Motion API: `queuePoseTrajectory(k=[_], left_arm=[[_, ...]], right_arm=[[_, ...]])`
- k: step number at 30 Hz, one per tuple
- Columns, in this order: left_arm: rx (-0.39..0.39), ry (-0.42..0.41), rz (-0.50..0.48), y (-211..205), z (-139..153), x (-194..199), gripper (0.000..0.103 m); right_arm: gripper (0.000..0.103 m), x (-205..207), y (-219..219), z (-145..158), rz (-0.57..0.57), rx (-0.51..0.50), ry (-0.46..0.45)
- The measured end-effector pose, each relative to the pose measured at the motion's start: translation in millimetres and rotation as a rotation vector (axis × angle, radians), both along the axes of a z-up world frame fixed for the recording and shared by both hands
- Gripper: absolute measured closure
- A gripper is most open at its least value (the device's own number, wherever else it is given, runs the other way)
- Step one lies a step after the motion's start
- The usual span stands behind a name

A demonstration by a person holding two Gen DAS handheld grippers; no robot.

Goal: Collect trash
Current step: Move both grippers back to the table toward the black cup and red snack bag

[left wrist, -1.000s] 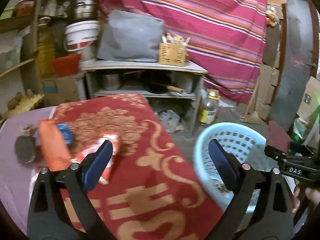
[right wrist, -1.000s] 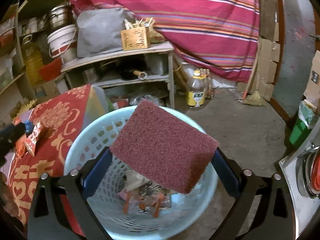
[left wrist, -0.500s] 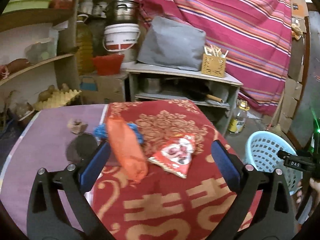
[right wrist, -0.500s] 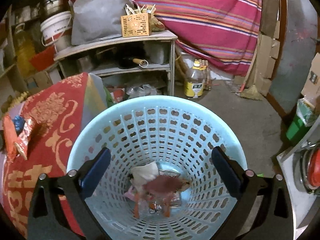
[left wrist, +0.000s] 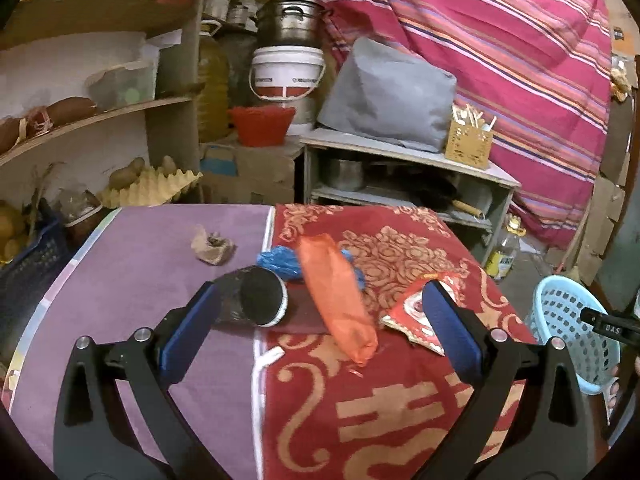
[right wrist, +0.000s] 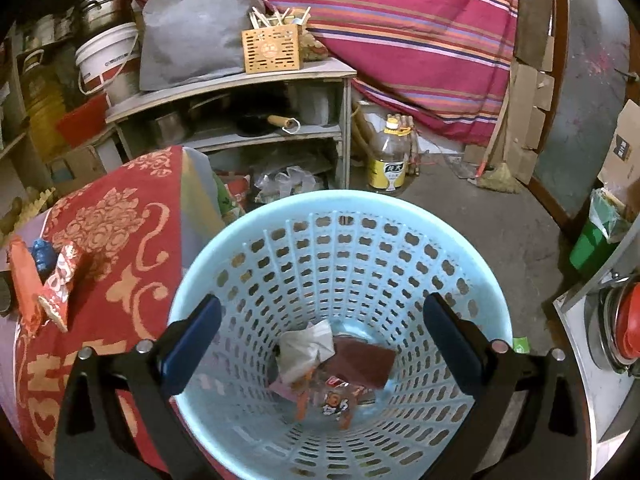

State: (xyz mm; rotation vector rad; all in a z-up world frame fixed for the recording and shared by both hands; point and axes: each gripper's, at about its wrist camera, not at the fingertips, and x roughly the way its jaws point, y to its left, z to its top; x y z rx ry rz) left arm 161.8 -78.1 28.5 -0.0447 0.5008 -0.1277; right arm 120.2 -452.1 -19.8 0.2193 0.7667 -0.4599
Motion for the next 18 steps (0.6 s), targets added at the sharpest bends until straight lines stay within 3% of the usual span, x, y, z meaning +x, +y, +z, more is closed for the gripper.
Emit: queuePoseTrajectory(k=[6, 18], left_arm=[[0.014, 0.004, 0.019, 12, -5, 5, 0.006], [0.038, 0.013, 0.053, 31, -12, 13, 0.006]], right_arm=[[0.005, 1, 1, 3, -0.019, -0.009, 0.006], [0.004, -2, 9, 21, 0.017, -0.002, -0.087]])
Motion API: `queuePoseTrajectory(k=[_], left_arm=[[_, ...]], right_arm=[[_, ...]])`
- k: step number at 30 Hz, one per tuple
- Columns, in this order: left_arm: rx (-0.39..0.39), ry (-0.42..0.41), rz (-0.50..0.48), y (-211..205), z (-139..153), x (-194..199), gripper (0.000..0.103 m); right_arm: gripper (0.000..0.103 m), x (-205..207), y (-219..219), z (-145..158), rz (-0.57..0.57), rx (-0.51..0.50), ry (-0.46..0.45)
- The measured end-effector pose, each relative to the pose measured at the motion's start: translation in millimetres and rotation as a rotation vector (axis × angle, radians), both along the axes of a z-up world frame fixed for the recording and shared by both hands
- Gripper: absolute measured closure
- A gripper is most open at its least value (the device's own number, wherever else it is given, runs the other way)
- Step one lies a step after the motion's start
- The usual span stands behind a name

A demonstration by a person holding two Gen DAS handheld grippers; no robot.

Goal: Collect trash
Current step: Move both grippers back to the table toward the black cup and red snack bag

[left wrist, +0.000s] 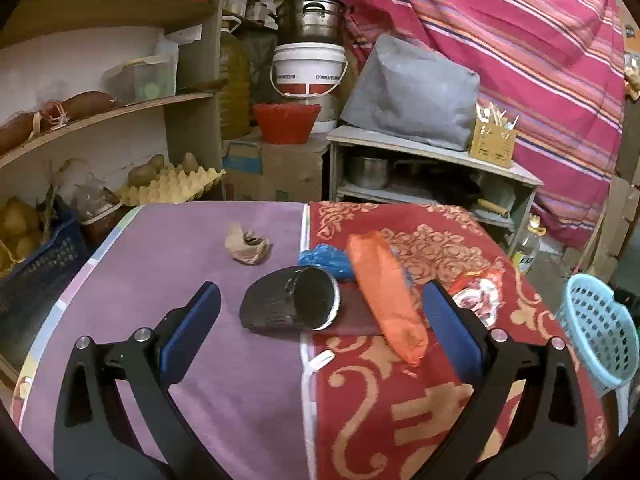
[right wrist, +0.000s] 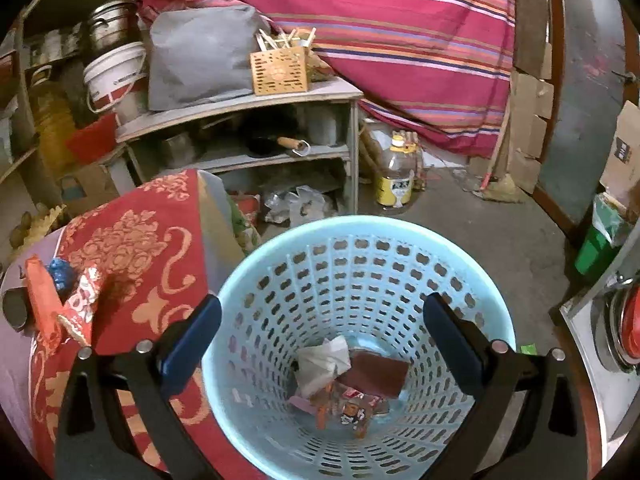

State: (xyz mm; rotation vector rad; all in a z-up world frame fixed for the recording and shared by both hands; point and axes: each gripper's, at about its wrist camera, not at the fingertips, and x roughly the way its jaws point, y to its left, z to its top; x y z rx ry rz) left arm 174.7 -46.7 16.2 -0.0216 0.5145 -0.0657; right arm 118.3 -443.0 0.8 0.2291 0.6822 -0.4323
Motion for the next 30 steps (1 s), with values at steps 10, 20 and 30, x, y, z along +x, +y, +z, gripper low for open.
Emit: queuePoseTrajectory(k=[10, 20, 30], left_arm=[[0.011, 0.004, 0.041, 23, -3, 7, 0.006], [0.009, 0.048, 0.081, 44, -19, 25, 0.006], [-0.002, 0.12, 0.062, 43, -43, 54, 0.006]], right_arm=[[0.004, 14, 38, 7, 0.144, -0.008, -0.074], [0.005, 48, 105, -3, 0.278, -0.104, -0.014], [0.005, 82, 150, -17, 0.316, -0.087, 0.035]])
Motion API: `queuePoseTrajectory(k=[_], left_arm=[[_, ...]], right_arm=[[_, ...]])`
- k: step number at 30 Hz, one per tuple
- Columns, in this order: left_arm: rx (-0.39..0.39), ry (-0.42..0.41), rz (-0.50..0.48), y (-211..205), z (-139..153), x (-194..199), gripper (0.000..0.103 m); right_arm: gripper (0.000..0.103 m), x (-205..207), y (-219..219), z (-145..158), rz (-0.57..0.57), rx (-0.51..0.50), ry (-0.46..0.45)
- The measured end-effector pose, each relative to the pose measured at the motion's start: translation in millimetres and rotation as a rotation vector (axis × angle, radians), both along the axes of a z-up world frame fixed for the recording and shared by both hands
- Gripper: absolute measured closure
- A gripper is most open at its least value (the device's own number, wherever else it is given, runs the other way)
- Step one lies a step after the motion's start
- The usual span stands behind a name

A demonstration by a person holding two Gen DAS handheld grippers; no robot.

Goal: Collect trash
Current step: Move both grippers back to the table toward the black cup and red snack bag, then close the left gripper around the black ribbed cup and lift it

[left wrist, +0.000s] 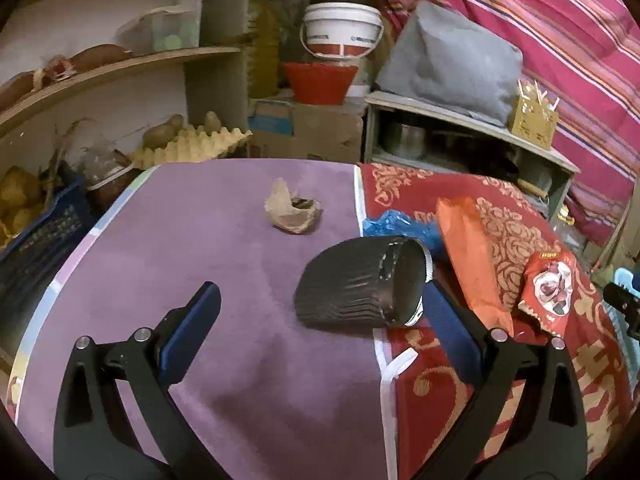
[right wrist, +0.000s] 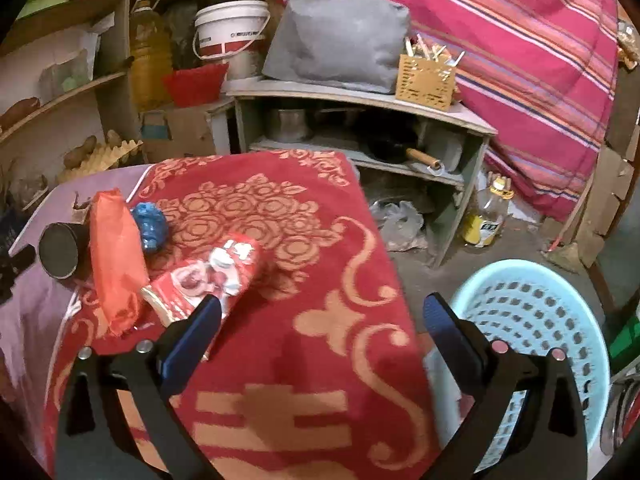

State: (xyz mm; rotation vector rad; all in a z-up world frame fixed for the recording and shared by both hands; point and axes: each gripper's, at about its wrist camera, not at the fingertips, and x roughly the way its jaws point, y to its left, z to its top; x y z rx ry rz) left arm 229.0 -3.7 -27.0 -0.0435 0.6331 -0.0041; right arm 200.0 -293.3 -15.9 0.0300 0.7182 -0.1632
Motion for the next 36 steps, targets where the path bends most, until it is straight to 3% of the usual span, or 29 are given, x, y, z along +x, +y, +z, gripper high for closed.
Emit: queuePoseTrajectory(k=[11, 19, 23, 25, 28, 36], left_arm=[[-0.004, 0.041, -0.026, -10, -14, 32, 0.006], [-0.104, 0.082, -0.06, 5, -22, 48, 0.005], [-0.076, 0.126, -0.096, -4, -28, 54, 0.005], [-0.071, 0.131, -0.111, -7, -29, 54, 0.006], [-0.08, 0.13, -0.138, -8, -29, 54, 0.019], [-0.063, 0.113, -0.126, -9, -26, 47, 0.024]], right_arm=[[0.005, 17, 22, -12, 0.039, 0.001, 0.031], [0.005, 22, 24, -18, 0.035, 0.01, 0.049], [0.005, 24, 27, -20, 0.04, 0.004, 0.053], [0.005, 25, 29, -20, 0.042, 0.004, 0.053], [0.005, 25, 30, -20, 0.046, 0.001, 0.051], [0.005, 24, 30, -20, 0.046, -0.002, 0.048]])
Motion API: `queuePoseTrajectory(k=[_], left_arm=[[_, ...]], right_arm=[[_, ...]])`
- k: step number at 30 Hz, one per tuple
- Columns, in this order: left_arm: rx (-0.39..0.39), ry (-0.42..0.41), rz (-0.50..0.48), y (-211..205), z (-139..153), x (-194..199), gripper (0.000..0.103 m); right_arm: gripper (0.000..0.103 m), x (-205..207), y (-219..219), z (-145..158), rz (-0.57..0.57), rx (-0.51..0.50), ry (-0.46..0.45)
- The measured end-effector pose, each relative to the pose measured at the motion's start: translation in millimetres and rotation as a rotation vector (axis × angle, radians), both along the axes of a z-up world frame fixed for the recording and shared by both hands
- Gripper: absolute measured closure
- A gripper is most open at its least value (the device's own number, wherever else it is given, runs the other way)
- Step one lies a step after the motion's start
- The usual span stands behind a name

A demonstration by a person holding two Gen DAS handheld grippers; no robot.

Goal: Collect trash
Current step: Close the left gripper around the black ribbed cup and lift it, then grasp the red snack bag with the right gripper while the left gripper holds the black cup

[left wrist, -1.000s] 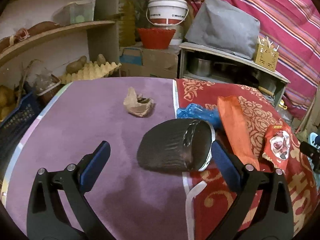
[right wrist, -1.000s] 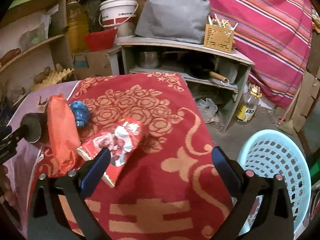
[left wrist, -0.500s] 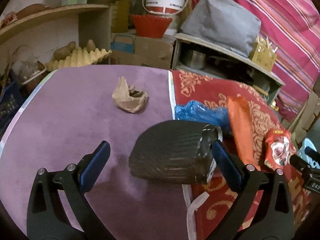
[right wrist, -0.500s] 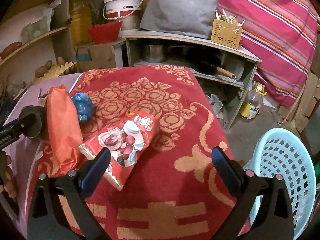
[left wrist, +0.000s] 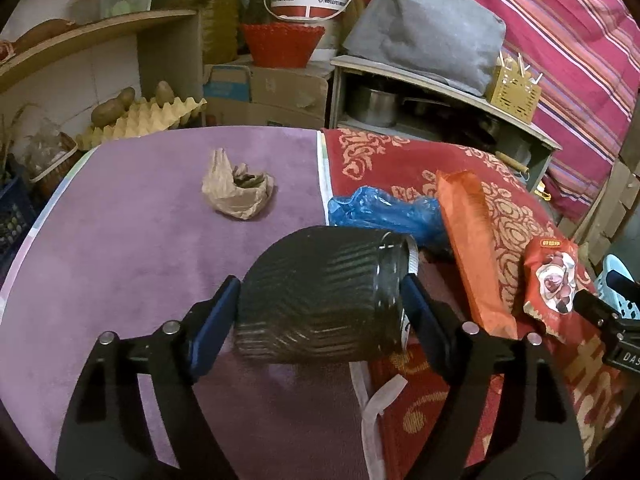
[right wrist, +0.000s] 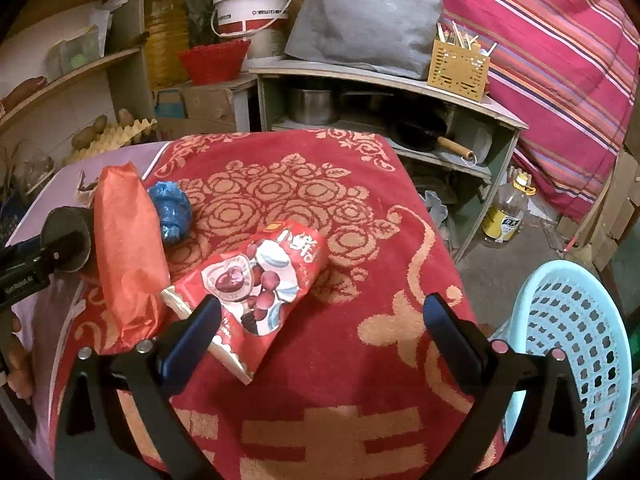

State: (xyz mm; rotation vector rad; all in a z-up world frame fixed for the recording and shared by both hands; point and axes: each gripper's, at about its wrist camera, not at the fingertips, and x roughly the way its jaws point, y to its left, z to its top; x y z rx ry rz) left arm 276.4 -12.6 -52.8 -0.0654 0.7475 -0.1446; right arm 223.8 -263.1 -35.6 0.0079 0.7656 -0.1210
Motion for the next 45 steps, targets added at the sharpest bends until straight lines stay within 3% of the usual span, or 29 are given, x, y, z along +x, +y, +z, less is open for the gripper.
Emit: queuePoseTrajectory(k=[20, 30, 36, 45], left_arm=[[0.049, -0.073, 0.035, 21, 24, -31, 0.026], [0.06, -0.092, 0.072, 40, 27, -42, 0.026], [0.057, -0.083, 0.09, 50, 24, -41, 0.026], [0.04, -0.076, 0.114, 63, 21, -37, 0.026]], right_arm=[[0.005, -4, -3, 8, -0.006, 0.001, -0.027], [0.005, -2, 3, 7, -0.003, -0.048, -0.017], [0.004, -2, 0, 8, -0.029, -0.029, -0.042], [0.004, 8, -4, 1, -0.027, 0.007, 0.016]])
